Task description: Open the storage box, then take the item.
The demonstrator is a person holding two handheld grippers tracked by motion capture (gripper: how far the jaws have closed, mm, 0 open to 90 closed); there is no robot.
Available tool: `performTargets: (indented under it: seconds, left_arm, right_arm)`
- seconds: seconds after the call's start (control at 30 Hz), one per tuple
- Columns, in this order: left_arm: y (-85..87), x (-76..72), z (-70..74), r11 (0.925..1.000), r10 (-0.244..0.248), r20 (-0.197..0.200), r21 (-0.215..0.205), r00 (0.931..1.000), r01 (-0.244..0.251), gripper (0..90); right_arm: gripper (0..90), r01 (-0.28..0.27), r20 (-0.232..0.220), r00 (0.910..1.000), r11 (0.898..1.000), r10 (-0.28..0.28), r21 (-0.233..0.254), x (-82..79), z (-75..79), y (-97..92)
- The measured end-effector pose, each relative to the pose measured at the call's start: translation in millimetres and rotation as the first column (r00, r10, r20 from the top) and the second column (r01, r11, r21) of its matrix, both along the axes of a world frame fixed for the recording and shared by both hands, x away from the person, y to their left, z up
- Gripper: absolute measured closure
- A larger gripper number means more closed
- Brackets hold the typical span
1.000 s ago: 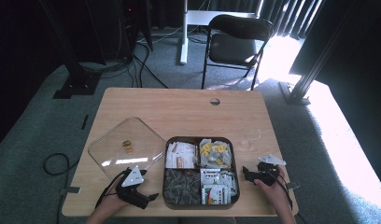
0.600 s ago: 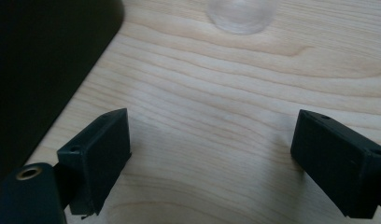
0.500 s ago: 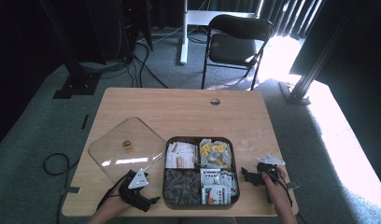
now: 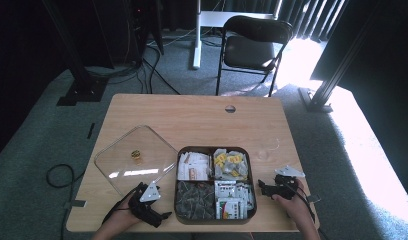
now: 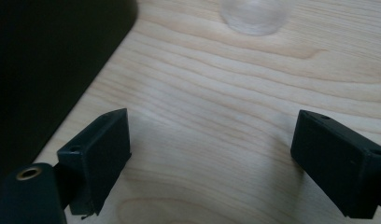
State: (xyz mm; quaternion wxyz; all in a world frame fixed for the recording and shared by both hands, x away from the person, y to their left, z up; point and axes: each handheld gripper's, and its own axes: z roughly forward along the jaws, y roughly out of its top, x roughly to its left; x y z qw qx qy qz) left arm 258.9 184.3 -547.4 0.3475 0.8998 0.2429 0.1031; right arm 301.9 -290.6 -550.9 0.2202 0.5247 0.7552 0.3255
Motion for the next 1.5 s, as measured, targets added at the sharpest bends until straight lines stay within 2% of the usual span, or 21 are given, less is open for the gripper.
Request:
performTargets:
  seconds: [0.1, 0.2, 0.33, 0.37, 0.53, 0.9, 1.17, 1.4, 1.5]
  left_arm:
    - [-0.9, -0.5, -0.1, 0.9999, 0.011, 0.001, -0.002, 0.9999, -0.011, 0.0]
    - [-1.3, -0.7, -0.2, 0.9999, 0.016, 0.001, -0.002, 0.9999, -0.016, 0.0]
    - [-1.3, -0.8, -0.2, 0.9999, 0.016, 0.001, -0.003, 0.9999, -0.016, 0.0]
    - [-1.3, -0.8, -0.2, 0.9999, 0.016, 0.001, -0.003, 0.9999, -0.016, 0.0]
    - [-1.3, -0.8, -0.2, 0.9999, 0.016, 0.001, -0.003, 0.9999, -0.016, 0.0]
    - [-1.3, -0.8, -0.2, 0.9999, 0.016, 0.001, -0.003, 0.9999, -0.016, 0.0]
    - [-1.3, -0.8, -0.2, 0.9999, 0.017, 0.001, -0.003, 0.9999, -0.017, 0.0]
    - [-1.3, -0.8, -0.2, 0.9999, 0.017, 0.001, -0.003, 0.9999, -0.017, 0.0]
    - [-1.3, -0.8, -0.2, 0.9999, 0.017, 0.001, -0.003, 0.9999, -0.017, 0.0]
  right_arm:
    - [13.9, -0.022, 0.006, 0.9997, 1.000, 0.022, 0.008, -1.3, 0.2, 0.4]
    - [14.1, -0.033, 0.006, 0.9995, 0.999, 0.032, 0.043, -2.3, 0.6, 0.0]
    - [13.9, -0.047, -0.005, 0.9988, 0.997, 0.048, 0.066, -5.0, 3.4, 0.7]
    - [12.6, -0.042, -0.004, 0.9991, 0.996, 0.043, 0.082, -6.7, 7.1, 0.6]
    - [12.6, -0.035, 0.012, 0.9994, 0.994, 0.034, 0.105, -10.8, 19.5, -0.4]
    - [13.1, -0.075, 0.045, 0.9966, 0.988, 0.069, 0.137, -13.4, 38.5, 4.2]
    - [15.8, -0.122, 0.084, 0.9902, 0.983, 0.111, 0.136, -8.3, 54.1, 14.4]
    - [23.5, -0.193, 0.129, 0.9759, 0.972, 0.176, 0.133, -3.7, 65.8, 25.9]
    - [27.5, -0.206, 0.139, 0.9719, 0.972, 0.190, 0.114, -0.9, 68.4, 30.6]
